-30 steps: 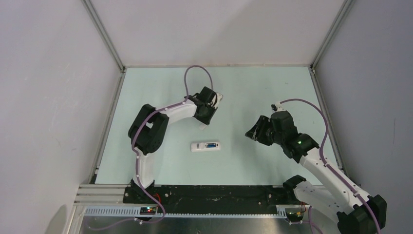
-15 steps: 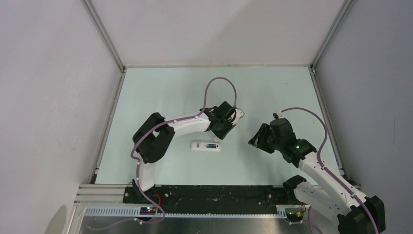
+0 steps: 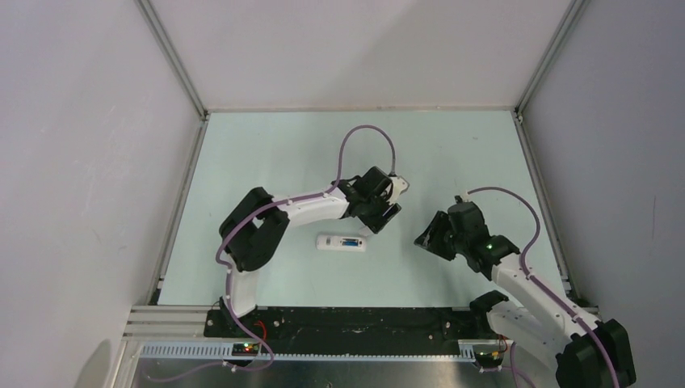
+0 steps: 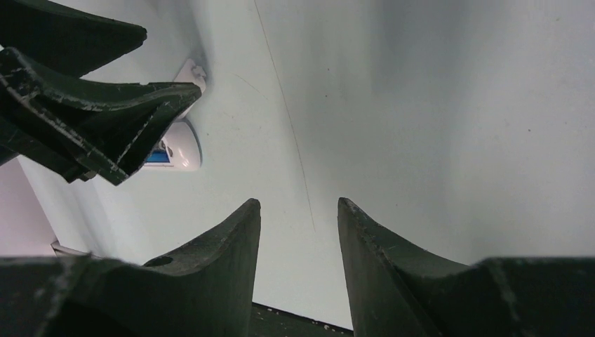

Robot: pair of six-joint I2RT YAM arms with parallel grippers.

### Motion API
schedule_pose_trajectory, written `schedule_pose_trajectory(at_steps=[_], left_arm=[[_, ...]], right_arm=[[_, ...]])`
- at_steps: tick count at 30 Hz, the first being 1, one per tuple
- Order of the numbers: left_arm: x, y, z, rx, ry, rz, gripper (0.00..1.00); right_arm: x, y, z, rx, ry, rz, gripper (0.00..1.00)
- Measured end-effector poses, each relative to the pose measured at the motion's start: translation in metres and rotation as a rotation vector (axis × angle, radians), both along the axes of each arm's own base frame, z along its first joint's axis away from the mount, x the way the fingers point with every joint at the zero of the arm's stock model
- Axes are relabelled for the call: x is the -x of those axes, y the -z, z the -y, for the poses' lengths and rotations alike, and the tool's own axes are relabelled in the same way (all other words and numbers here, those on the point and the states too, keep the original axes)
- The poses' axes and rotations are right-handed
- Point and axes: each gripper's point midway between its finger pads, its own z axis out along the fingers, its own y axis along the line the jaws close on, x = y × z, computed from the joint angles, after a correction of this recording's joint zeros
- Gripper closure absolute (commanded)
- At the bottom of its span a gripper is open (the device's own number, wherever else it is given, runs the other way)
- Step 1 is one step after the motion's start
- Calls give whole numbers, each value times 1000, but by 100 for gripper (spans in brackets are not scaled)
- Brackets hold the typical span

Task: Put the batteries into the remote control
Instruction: Move the battery cover to the center of the board, then pick up the battery cover at the center of the board.

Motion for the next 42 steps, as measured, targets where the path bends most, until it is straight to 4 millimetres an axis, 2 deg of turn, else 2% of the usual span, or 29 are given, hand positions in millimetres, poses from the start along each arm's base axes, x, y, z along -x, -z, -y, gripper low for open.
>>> schedule_pose_trajectory(at_steps=[5, 8, 11, 15, 19, 23, 26, 31, 35, 38, 42], left_arm=[[-7, -16, -12, 48, -52, 16, 27], [-15, -40, -37, 113, -162, 27, 27], [-22, -65, -67, 194, -312, 52, 26], [-17, -79, -105, 276, -503, 57, 24], [7, -69, -128, 320, -633, 3, 23], [26, -54, -146, 353, -745, -65, 22], [32, -43, -170, 384, -875, -108, 22], [34, -28, -206, 421, -1065, -148, 22], [36, -23, -214, 430, -1115, -165, 22], [36, -22, -214, 436, -1126, -174, 22], [35, -23, -215, 442, -1130, -178, 21]], right_arm=[[-10, 5, -5, 2, -25, 5, 53], [-19, 11, -12, 20, -61, -16, 54], [-37, 10, -23, 48, -107, -17, 56], [-71, 5, -48, 96, -189, 7, 53], [-90, 12, -74, 132, -297, 29, 53], [-89, 30, -92, 138, -428, 4, 53], [-90, 38, -103, 155, -513, -6, 60], [-103, 36, -115, 177, -544, 25, 69], [-116, 39, -121, 229, -534, 34, 71], [-126, 48, -126, 294, -546, 26, 71], [-128, 56, -132, 386, -611, 23, 70]])
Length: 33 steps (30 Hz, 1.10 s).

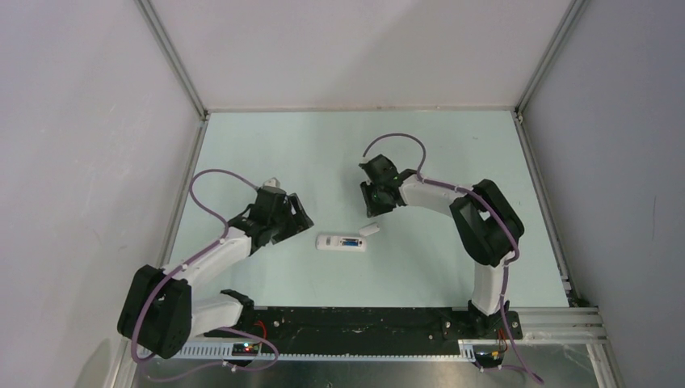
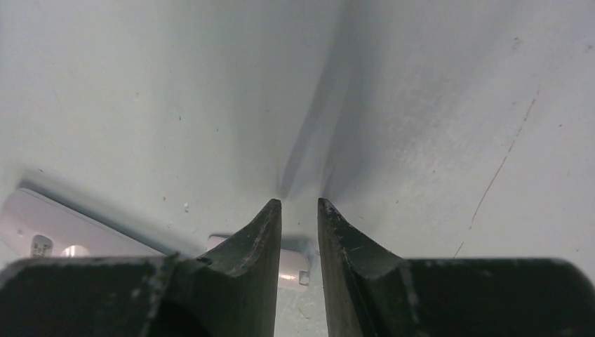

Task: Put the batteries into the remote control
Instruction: Pick up the battery cover at the center of the board.

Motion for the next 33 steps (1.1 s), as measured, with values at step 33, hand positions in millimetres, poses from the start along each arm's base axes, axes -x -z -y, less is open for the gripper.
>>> schedule_pose_trajectory(at_steps=[33], left_arm=[[14, 24, 4, -6, 106, -67, 19]], right_arm=[[86, -33, 12, 238, -206, -79, 49]])
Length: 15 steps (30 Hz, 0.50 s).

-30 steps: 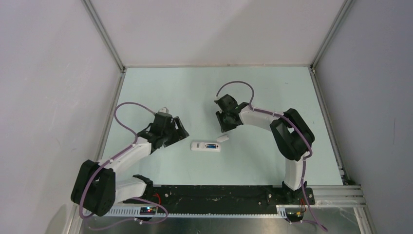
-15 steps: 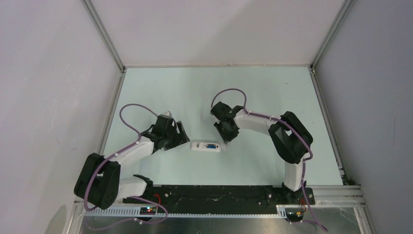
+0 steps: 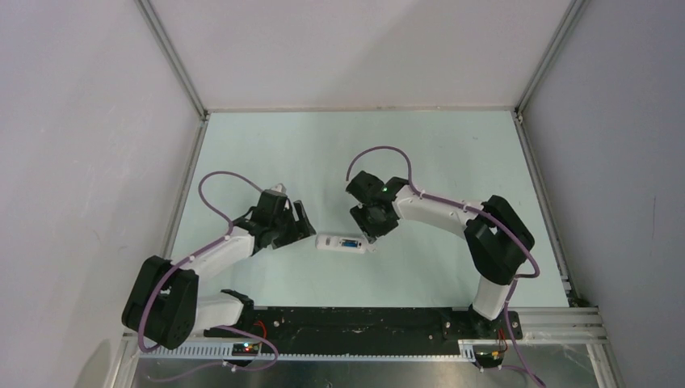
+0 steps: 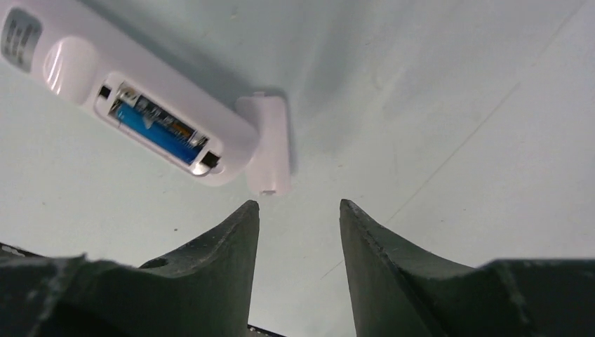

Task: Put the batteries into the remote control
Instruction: Pick up the battery cover at the center of the board.

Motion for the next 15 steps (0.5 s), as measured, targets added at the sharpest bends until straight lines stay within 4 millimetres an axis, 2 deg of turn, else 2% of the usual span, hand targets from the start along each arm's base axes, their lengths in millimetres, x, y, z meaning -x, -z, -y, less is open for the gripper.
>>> schedule_pose_trajectory(at_steps=[8, 15], left_arm=[[-1, -2, -1, 1, -3, 6, 19], [-5, -6, -8, 4, -34, 26, 19]], right_arm=[[25, 10, -10, 48, -117, -31, 47], [27, 28, -11, 86, -168, -49, 46]])
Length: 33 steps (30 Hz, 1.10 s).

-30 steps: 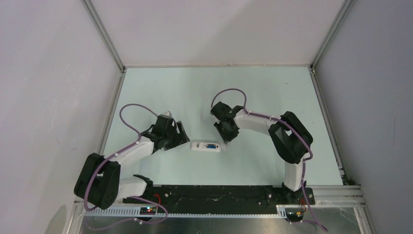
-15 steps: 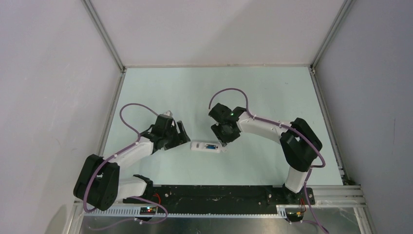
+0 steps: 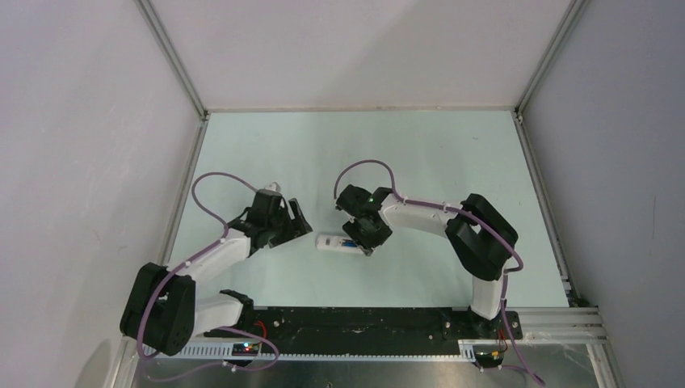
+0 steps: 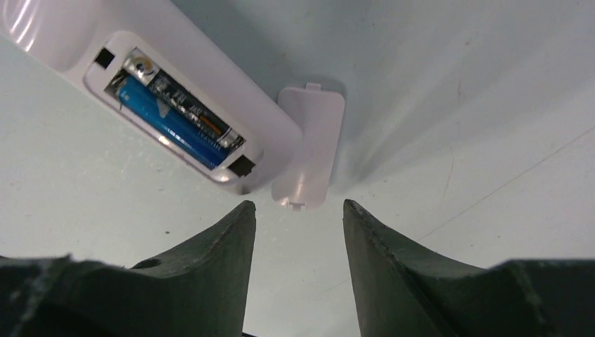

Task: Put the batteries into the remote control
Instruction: Pick up the battery cover at the center of the board.

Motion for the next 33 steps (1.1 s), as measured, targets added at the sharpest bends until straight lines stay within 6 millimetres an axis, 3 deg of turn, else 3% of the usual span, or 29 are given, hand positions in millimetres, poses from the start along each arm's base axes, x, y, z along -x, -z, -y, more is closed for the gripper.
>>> schedule_pose_trajectory(at_steps=[6, 10, 14, 24, 28, 33], left_arm=[[-2, -6, -4, 8, -15, 23, 19], [-3, -7, -5, 10, -19, 27, 18], [-3, -7, -5, 10, -22, 27, 18], [-3, -7, -5, 14, -19, 26, 18], [-2, -7, -3, 19, -14, 24, 18], [-2, -9, -2, 27, -8, 27, 18]], right_arm=[[-5, 12, -1, 8, -25, -8, 51], [-5, 12, -3, -1, -40, -10, 66], [-6, 12, -3, -3, -53, -11, 72], [-16, 11, 7, 16, -69, 10, 75], [-24, 1, 14, 29, -96, 49, 75], [-31, -28, 18, -13, -155, 118, 77]])
